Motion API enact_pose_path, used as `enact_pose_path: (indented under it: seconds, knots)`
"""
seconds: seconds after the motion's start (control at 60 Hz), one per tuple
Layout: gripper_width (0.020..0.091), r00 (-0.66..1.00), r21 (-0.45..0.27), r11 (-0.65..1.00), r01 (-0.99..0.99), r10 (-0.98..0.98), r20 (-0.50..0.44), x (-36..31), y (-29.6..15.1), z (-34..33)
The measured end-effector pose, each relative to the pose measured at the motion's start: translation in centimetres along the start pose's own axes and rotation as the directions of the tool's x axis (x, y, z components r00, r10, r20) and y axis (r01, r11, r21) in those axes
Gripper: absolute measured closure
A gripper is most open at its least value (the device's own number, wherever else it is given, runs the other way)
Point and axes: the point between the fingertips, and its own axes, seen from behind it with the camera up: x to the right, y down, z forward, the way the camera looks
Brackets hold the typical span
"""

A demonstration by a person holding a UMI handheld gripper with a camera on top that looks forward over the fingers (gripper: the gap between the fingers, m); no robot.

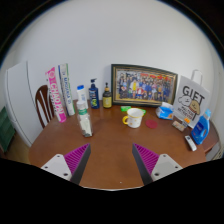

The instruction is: Pour water

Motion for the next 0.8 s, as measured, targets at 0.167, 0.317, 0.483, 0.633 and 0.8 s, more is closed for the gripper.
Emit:
enact_pose_path:
  seconds: [0.167,0.317,0.483,0.633,0.8]
  knots:
    - [0.0248,0.994,0.08,0.995,0.055,-0.063,0.094,-8.9,-0.9,6.5]
    - [0.0249,0.99,0.125,0.989,0.081,-0.094,0.109,-12.3,-1.7,13.6]
    - [0.0248,0.993,0.133,0.988,0.074,-0.084,0.077,-12.4,-2.4,21.2]
    - [0.0256,0.992,0.144,0.987,0.073,-0.087,0.096,-13.2,-2.6,26.1]
    - [0.04,0.99,0.154,0.987,0.053,-0.073,0.124,-13.8,-2.4,28.1]
